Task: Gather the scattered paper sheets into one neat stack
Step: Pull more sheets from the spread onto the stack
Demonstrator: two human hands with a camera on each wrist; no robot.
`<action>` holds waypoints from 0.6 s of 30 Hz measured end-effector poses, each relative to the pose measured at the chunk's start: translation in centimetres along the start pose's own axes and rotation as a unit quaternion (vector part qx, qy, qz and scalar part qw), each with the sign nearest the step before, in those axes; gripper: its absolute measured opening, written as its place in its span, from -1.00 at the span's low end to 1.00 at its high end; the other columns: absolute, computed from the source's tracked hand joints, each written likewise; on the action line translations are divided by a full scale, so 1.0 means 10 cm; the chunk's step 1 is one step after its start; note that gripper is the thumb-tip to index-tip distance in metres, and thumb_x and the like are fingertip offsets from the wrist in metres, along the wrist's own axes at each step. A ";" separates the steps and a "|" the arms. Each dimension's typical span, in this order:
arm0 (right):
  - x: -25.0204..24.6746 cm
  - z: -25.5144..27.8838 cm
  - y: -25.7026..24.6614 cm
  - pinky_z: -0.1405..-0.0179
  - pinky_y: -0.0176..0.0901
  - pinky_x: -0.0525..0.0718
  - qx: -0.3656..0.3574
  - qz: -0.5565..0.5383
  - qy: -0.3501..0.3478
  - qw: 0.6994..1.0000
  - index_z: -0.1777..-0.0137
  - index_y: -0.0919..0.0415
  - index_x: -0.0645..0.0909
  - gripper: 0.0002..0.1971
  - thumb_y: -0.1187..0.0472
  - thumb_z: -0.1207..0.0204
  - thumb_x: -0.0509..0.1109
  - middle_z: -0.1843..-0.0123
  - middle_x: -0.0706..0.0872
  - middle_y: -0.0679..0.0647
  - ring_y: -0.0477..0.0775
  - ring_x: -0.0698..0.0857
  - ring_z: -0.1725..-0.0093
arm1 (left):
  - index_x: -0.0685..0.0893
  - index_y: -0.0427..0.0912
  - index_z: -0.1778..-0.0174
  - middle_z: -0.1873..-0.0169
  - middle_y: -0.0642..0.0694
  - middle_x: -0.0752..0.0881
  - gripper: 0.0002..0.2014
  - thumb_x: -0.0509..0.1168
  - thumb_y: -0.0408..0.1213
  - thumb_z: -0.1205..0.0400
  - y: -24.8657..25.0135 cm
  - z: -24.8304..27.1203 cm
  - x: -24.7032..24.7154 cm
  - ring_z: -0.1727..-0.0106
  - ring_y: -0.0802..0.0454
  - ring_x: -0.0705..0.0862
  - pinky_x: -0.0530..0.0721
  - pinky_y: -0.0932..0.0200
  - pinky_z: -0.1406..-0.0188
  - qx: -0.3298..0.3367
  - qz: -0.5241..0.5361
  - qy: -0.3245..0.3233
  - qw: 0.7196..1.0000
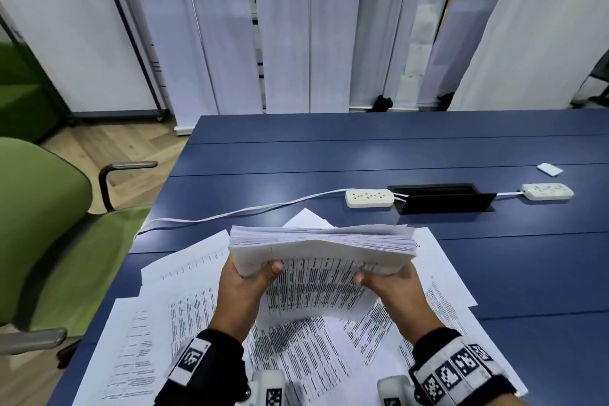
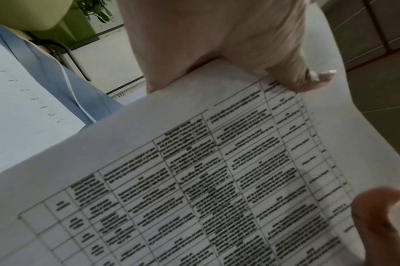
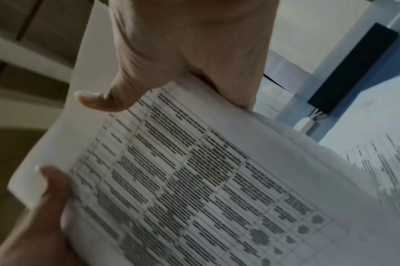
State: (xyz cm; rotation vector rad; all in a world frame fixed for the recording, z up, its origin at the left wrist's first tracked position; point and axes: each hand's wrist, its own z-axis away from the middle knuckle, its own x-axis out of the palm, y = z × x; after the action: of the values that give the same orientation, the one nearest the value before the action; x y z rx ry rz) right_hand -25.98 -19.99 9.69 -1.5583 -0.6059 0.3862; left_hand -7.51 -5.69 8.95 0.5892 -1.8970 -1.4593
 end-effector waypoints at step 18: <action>-0.27 -0.10 0.19 -0.10 -0.03 0.75 0.061 0.066 -0.008 0.996 -0.10 0.32 0.69 -0.26 0.13 0.18 0.73 0.00 0.84 0.13 0.11 0.80 -0.06 | 0.65 -0.29 -0.14 0.10 -0.01 0.85 -0.03 0.54 0.42 -0.03 -0.13 -0.05 -0.08 0.04 0.13 0.80 0.73 0.30 0.13 -0.047 -0.018 -0.019 0.999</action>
State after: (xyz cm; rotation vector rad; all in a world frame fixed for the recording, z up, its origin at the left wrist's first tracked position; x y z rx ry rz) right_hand -27.35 -22.39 7.61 -1.4826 -0.4822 0.5269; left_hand -6.62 -5.78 7.60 0.5591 -1.8440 -1.5825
